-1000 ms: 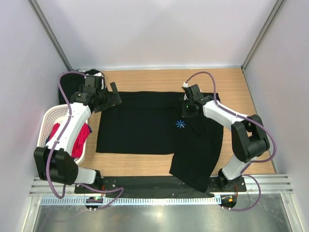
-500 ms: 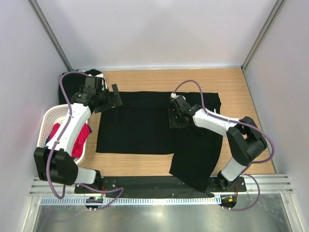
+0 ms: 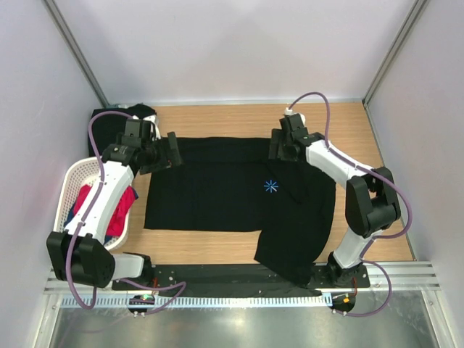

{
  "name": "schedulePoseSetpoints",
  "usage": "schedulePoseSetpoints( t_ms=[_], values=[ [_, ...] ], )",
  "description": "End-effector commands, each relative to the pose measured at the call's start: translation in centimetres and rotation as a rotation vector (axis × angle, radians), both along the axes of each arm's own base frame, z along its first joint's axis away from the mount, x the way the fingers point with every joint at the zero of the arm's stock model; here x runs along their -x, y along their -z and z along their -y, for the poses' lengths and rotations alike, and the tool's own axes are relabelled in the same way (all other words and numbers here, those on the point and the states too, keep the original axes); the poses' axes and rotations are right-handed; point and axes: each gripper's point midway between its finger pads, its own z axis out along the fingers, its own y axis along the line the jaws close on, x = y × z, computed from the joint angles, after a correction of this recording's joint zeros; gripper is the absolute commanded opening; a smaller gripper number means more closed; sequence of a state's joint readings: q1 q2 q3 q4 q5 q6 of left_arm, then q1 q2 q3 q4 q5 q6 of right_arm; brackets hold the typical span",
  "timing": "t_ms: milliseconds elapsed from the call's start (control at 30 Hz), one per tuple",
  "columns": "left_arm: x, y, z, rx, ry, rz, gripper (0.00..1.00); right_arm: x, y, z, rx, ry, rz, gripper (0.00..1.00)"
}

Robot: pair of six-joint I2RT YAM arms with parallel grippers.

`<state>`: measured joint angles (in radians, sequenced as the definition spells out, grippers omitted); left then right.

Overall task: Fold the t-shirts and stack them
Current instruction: Fold the tshirt

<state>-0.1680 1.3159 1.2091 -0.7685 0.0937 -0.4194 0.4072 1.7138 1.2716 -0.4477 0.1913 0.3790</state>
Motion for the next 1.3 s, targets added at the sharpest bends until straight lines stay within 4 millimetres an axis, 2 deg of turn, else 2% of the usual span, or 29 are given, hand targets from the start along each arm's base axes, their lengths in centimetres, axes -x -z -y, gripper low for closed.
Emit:
schedulePoseSetpoints(
  t_ms=[0,100,200,433,600,733,867,1267],
  values=[
    [0.9,-1.3,0.0,0.005,0.024,0.027,1.0,-1.0,0.5,1.5,-0.032,0.01,0.012,0.77],
    [1.4,-1.7,-0.3,-0.003,0.015,0.027,1.0,-1.0,1.8,1.7,-0.064,-0.006,0.001,0.76],
    [2.1,-1.7,-0.6,-0.004,-0.004,0.024,1.0,-0.9,3.0,1.0,-0.085,-0.039,-0.019,0.73],
    [3.5,-1.3,-1.3,-0.02,-0.04,0.003,1.0,-0.8,5.6,1.7,-0.027,-0.051,-0.054,0.7],
    [4.0,-1.2,-1.6,-0.031,-0.051,-0.011,1.0,-1.4,5.6,2.1,-0.011,-0.046,-0.055,0.69],
    [4.1,-1.1,-1.6,-0.026,-0.061,-0.017,1.0,-1.5,4.3,2.0,-0.024,-0.046,-0.031,0.68],
    [3.9,-1.1,-1.6,-0.024,-0.064,-0.019,1.0,-2.0,3.4,3.0,0.007,-0.026,0.01,0.68],
    [3.4,-0.2,-1.4,-0.02,-0.075,-0.039,1.0,-2.9,5.2,4.3,0.052,-0.032,-0.035,0.64]
  ],
)
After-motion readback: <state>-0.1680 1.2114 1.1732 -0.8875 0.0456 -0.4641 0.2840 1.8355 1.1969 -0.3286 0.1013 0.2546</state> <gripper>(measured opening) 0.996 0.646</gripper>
